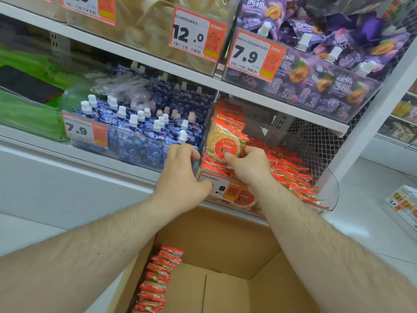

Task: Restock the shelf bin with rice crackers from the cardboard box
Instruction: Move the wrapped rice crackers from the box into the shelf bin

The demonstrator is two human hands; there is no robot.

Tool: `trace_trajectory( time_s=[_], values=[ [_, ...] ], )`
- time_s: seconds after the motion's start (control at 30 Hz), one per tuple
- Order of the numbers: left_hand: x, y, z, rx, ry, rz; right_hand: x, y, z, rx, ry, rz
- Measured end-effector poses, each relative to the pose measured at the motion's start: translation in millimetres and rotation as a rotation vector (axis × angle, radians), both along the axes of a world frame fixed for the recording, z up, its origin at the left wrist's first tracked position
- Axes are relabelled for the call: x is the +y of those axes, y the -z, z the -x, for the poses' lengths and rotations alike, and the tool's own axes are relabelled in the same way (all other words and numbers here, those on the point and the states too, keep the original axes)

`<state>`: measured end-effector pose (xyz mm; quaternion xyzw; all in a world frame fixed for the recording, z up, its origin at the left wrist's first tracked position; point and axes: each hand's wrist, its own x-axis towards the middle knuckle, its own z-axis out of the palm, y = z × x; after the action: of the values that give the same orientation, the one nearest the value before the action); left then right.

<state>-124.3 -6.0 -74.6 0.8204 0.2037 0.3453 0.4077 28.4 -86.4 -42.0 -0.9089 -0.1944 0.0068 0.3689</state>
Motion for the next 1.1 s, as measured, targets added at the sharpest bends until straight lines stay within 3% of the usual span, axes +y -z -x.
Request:
trace_trajectory(
  time_s=[0.1, 0.2, 0.3, 0.4, 0.47, 0.63, 0.73, 0.87, 1.0, 1.1],
  values=[
    [-1.7, 7.7, 5.2, 0.129, 0.221, -0.012, -20.6, 7.2, 15.0, -0.258, 0.083, 0.000],
    [-9.6, 31.1, 5.6, 0.601, 0.477, -0.109, -43.9, 38.3, 41.0, -0.667, 0.000, -0.247],
    [-16.7, 54.9, 4.2, 0.941, 0.627, -0.195, -58.7, 85.8, 59.4, -0.737, -0.090, -0.342],
    [-20.2, 71.8, 0.9, 1.081, 0.676, -0.230, -67.5, 144.4, 71.1, -0.576, -0.170, -0.332],
    [-21.6, 82.3, -2.6, 1.115, 0.673, -0.239, -74.6, 193.3, 72.7, -0.403, -0.244, -0.168],
    [-24.6, 107.0, -8.3, 1.176, 0.678, -0.185, -97.8, 301.1, 82.3, 0.506, -0.565, 0.632],
    [-22.4, 119.0, -9.2, 1.231, 0.690, -0.152, -117.9, 344.7, 102.8, 0.714, -0.833, 1.000],
    [-19.2, 129.1, -10.2, 1.231, 0.678, -0.108, -135.0, 367.3, 119.5, 0.763, -0.935, 1.056],
    [-16.9, 128.5, -9.7, 1.236, 0.658, -0.075, -127.0, 356.2, 98.8, 0.791, -0.845, 1.146],
    [-17.3, 124.4, -8.2, 1.217, 0.640, -0.085, -112.7, 314.8, 61.9, 1.086, -0.596, 0.870]
  ],
)
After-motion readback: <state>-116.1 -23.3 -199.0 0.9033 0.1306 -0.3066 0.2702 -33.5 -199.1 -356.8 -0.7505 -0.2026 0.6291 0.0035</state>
